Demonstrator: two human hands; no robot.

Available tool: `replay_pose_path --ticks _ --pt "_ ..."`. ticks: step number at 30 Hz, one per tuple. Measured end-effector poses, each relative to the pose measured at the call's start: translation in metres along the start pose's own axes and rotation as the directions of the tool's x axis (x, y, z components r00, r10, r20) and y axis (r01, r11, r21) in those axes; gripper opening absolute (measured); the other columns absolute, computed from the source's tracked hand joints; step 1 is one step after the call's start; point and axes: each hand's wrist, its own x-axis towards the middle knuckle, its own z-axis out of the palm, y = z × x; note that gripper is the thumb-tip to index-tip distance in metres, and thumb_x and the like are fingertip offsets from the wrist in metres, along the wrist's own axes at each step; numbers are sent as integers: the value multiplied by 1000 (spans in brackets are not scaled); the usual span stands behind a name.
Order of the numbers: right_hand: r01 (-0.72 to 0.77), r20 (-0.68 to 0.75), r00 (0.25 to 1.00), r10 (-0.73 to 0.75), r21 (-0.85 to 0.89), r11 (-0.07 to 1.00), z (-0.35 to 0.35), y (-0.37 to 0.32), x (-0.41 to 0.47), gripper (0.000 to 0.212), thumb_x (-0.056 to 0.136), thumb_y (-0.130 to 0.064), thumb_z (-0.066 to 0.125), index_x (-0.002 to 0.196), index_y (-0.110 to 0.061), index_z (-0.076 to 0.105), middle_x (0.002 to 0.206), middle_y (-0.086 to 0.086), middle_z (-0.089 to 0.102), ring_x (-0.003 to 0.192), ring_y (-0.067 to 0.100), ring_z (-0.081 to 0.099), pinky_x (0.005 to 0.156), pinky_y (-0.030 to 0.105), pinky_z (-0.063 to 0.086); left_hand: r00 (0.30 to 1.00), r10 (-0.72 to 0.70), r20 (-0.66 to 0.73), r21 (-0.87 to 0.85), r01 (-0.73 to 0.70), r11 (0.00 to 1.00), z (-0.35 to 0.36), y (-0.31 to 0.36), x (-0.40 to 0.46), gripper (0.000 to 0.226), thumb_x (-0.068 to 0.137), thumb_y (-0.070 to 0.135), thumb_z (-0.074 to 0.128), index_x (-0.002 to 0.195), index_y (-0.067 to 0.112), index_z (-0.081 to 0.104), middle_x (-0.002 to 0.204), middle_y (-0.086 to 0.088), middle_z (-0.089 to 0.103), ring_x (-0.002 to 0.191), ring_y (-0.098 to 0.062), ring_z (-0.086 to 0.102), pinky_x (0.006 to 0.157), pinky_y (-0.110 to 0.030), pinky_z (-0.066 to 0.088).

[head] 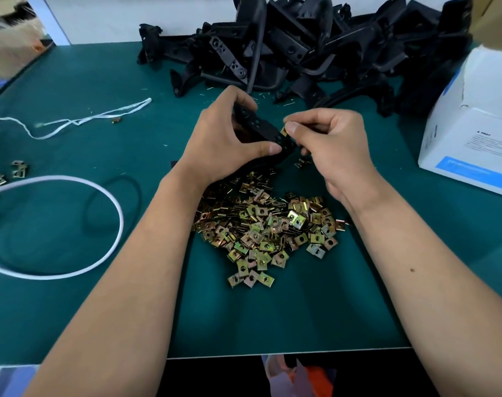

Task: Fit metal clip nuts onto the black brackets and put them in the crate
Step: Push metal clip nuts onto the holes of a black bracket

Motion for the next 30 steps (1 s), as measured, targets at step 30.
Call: replay_pose_path --ticks 30 --pt "-18 -22 1000 15 -107 994 10 -6 -10 11 91 -22 74 92 -27 83 86 -16 78 90 1 72 88 24 57 994 -84 -69 13 85 996 8 -6 3 65 64 44 95 112 23 56 88 10 70 76 -4 68 63 -12 50"
